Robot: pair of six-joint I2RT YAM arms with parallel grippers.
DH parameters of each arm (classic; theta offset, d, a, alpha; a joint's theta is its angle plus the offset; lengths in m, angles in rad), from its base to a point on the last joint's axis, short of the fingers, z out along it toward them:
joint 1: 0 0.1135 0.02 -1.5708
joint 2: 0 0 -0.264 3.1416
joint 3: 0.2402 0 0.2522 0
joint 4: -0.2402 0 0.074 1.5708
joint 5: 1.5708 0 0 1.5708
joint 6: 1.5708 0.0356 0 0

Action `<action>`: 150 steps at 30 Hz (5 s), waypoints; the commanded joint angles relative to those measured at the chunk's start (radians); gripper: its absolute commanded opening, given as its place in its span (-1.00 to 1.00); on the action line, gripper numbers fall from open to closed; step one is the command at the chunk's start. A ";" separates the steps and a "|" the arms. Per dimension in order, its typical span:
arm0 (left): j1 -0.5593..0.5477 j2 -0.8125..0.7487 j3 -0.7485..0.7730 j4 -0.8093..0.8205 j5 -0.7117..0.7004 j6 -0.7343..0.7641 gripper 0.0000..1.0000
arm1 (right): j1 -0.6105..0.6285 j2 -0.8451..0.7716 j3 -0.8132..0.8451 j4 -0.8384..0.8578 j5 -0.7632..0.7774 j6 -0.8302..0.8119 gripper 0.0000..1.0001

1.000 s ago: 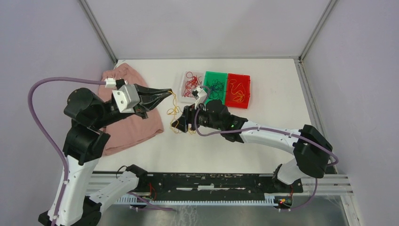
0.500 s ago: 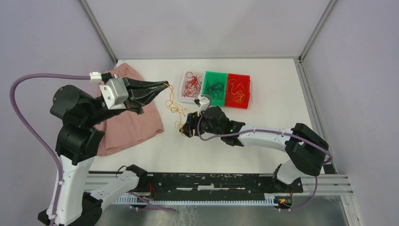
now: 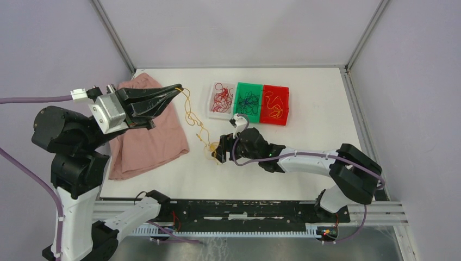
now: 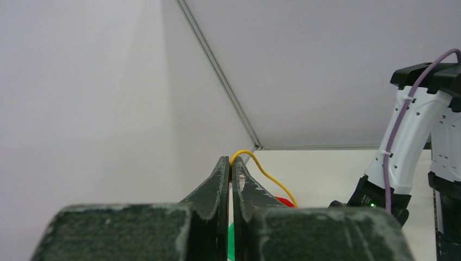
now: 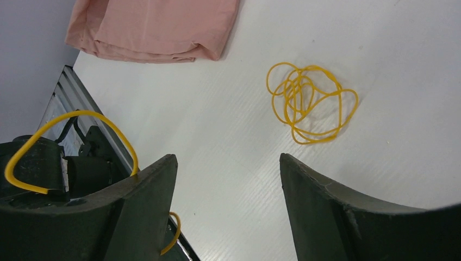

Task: Untangle the cables
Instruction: Untie the cable, then place the cable in the bin.

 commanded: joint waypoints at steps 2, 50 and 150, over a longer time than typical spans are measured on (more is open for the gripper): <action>0.002 -0.011 -0.001 0.077 -0.073 0.046 -0.94 | -0.037 -0.143 -0.012 0.071 0.008 0.080 0.58; 0.002 -0.039 -0.175 0.007 0.040 -0.038 -0.94 | -0.026 -0.260 0.384 0.089 -0.459 -0.295 0.66; 0.003 -0.092 -0.352 -0.347 -0.206 0.282 0.99 | -0.598 0.523 0.891 -0.865 0.718 -0.061 -1.00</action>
